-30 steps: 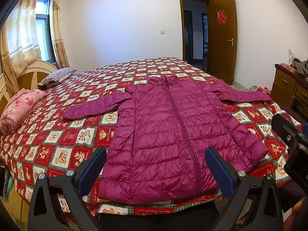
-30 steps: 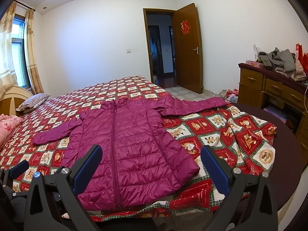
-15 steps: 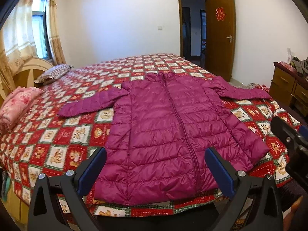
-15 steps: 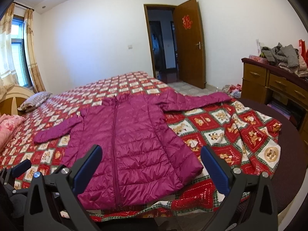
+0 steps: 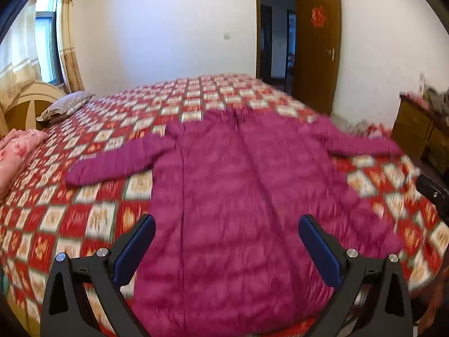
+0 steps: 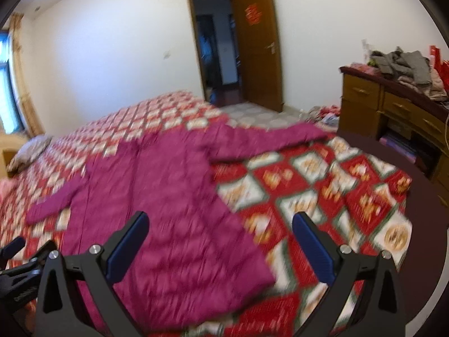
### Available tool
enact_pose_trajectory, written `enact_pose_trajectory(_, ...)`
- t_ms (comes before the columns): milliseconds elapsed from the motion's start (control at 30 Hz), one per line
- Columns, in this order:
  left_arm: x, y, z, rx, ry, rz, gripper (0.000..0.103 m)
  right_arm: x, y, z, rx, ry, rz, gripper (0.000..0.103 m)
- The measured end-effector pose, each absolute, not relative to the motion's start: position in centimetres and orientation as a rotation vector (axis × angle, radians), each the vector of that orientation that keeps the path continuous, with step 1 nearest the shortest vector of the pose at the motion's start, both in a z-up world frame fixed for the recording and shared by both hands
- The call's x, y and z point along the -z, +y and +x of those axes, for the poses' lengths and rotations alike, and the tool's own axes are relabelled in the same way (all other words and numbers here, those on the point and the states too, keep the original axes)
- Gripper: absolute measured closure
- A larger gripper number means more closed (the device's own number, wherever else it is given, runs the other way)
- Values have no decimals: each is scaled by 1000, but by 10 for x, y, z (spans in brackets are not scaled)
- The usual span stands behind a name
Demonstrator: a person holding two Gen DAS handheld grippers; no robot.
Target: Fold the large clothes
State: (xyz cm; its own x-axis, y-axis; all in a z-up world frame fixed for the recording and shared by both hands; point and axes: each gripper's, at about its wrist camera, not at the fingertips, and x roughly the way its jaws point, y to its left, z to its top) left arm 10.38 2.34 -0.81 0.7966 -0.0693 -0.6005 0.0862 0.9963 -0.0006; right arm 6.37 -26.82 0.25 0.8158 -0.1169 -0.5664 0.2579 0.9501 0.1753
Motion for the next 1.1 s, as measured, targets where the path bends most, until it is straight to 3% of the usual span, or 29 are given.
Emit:
enact_pose_trajectory(133, -21, 42, 149, 52, 570, -20, 1, -30, -320, 102, 205, 536, 355, 0)
enact_pose_trajectory(300, -21, 71, 213, -6, 565, -21, 1, -7, -413, 171, 240, 595, 554, 0)
enact_pose_trajectory(367, -11, 86, 237, -17, 584, -30, 1, 17, -453, 201, 287, 638, 621, 8)
enact_pose_trajectory(433, 0, 99, 258, -41, 590, -29, 1, 41, -484, 225, 357, 685, 670, 23)
enact_pose_trajectory(533, 23, 124, 289, -103, 622, -45, 1, 75, -525, 258, 476, 720, 699, 32)
enact_pose_trajectory(800, 80, 168, 339, -234, 683, -107, 1, 123, -574, 313, 626, 769, 784, 32)
enact_pose_trajectory(1000, 118, 171, 360, -249, 748, -67, 1, 125, -573, 329, 664, 783, 667, 33)
enact_pose_trajectory(1067, 131, 168, 361, -234, 767, -57, 1, 125, -572, 325, 665, 776, 646, 37)
enact_pose_trajectory(1100, 137, 166, 361, -227, 777, -55, 1, 124, -572, 324, 669, 776, 629, 46)
